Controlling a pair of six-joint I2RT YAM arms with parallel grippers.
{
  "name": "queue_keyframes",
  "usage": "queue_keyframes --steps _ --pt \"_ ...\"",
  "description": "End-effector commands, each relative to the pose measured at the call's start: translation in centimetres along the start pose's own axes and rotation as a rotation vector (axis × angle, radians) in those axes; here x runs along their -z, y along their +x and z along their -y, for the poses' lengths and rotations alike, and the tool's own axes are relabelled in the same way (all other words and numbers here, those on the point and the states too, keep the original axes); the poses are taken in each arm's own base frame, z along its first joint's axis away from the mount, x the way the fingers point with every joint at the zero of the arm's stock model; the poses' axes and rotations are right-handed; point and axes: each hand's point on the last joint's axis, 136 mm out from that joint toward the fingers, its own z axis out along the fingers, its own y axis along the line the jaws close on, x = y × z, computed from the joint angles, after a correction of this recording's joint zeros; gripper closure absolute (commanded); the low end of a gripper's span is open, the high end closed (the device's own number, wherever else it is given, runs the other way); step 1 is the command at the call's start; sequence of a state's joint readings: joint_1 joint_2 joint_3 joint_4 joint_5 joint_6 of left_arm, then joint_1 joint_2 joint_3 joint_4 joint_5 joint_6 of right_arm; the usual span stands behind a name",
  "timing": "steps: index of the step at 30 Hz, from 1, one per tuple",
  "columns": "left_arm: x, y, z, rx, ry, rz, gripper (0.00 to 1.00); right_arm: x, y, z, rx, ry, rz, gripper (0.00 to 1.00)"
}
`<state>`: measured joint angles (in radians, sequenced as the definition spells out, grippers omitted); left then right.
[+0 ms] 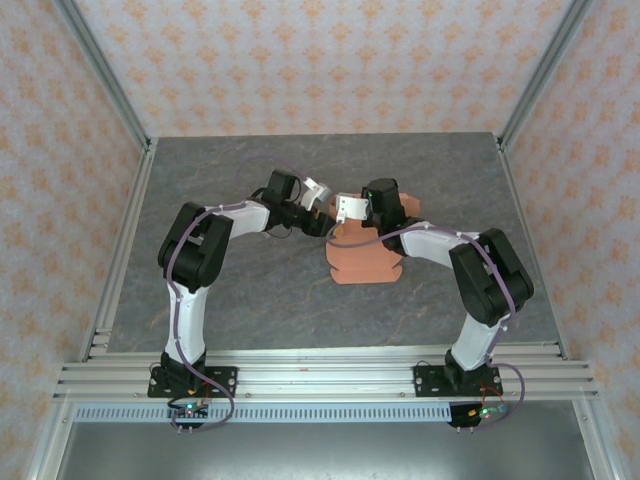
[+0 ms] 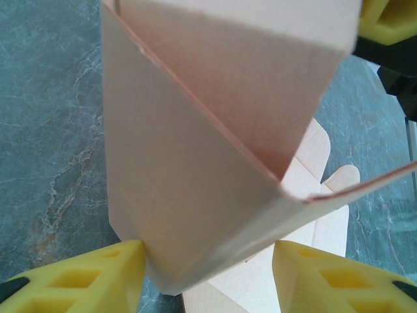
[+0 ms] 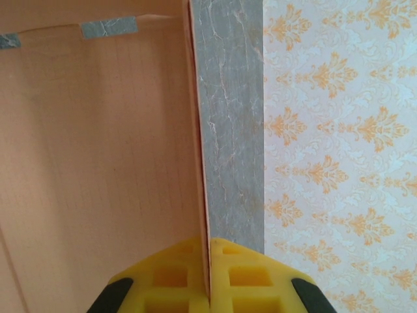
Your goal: Fold the paper box
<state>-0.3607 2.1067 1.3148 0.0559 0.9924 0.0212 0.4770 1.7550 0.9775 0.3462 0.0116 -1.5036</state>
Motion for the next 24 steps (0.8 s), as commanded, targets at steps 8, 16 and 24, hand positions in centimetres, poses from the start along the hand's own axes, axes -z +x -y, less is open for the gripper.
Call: queue_keyframes --steps 8,16,24 --pt "0.4 -2.9 -0.9 -0.026 -0.128 0.122 0.46 1.0 -0.8 0.7 -0.056 0.012 0.028 1.0" --pt "1.1 -3.6 -1.4 -0.025 -0.184 0.17 0.46 1.0 -0.6 0.4 -0.052 0.0 0.023 1.0" --pt "2.2 -4.1 -1.7 -0.038 -0.244 0.23 0.42 1.2 -0.8 0.2 -0.054 -0.044 0.024 1.0"
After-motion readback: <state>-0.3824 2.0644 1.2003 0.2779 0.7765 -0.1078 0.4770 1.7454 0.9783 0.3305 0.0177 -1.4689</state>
